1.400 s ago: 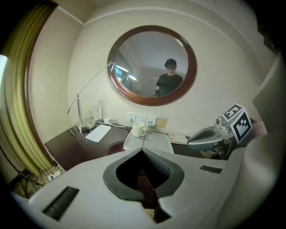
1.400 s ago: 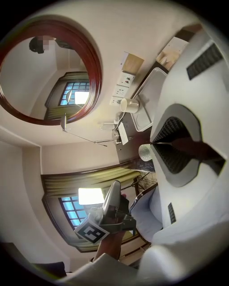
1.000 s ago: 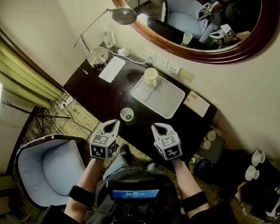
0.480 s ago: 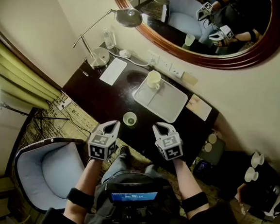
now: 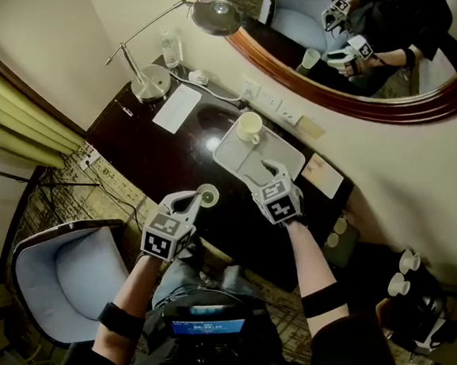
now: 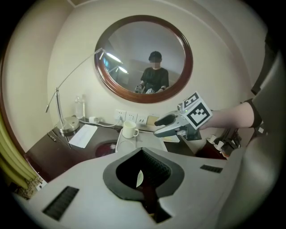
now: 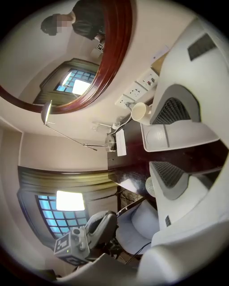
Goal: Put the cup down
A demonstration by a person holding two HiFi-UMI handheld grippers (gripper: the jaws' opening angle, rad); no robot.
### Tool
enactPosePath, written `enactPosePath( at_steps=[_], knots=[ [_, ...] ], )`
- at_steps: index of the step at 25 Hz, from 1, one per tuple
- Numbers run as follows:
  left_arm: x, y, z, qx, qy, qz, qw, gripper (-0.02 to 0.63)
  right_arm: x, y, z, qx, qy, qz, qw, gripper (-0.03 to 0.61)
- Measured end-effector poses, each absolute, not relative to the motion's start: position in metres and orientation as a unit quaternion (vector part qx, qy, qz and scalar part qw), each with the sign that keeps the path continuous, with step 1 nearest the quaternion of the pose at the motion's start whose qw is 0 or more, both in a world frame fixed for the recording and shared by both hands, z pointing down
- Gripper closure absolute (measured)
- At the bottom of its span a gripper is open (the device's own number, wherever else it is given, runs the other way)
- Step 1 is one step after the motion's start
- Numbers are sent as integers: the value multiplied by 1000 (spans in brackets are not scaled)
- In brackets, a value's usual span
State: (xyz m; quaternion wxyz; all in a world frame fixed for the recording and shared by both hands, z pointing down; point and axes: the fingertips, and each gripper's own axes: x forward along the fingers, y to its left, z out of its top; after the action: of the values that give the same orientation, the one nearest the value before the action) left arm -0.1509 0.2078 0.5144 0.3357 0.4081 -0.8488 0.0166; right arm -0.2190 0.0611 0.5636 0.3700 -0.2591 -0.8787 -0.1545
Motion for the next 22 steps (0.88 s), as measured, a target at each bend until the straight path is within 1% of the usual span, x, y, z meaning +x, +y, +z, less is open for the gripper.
enactPosePath(
  at_steps=[1,4,6,10,13,14,22],
  knots=[
    [-154,204,515,413,-847,13,334,612,-232,58,564,-255,-878,-159,372,284],
    [-164,196,516,424,-842,3,334,612,-264,58,572,-244,-878,-167,377,194],
    [-172,192,517,426,-841,5,333,612,-283,59,582,-243,-874,-175,383,158],
    [-188,179,518,429,-842,9,328,612,-321,49,598,-231,-871,-187,392,136],
    [-195,173,525,434,-839,8,330,612,-347,39,612,-211,-876,-169,400,90],
    [-196,171,528,434,-837,8,331,612,-354,37,617,-206,-878,-160,402,84],
    [-199,163,547,434,-832,6,345,612,-395,15,659,-182,-873,-148,427,72]
  ],
)
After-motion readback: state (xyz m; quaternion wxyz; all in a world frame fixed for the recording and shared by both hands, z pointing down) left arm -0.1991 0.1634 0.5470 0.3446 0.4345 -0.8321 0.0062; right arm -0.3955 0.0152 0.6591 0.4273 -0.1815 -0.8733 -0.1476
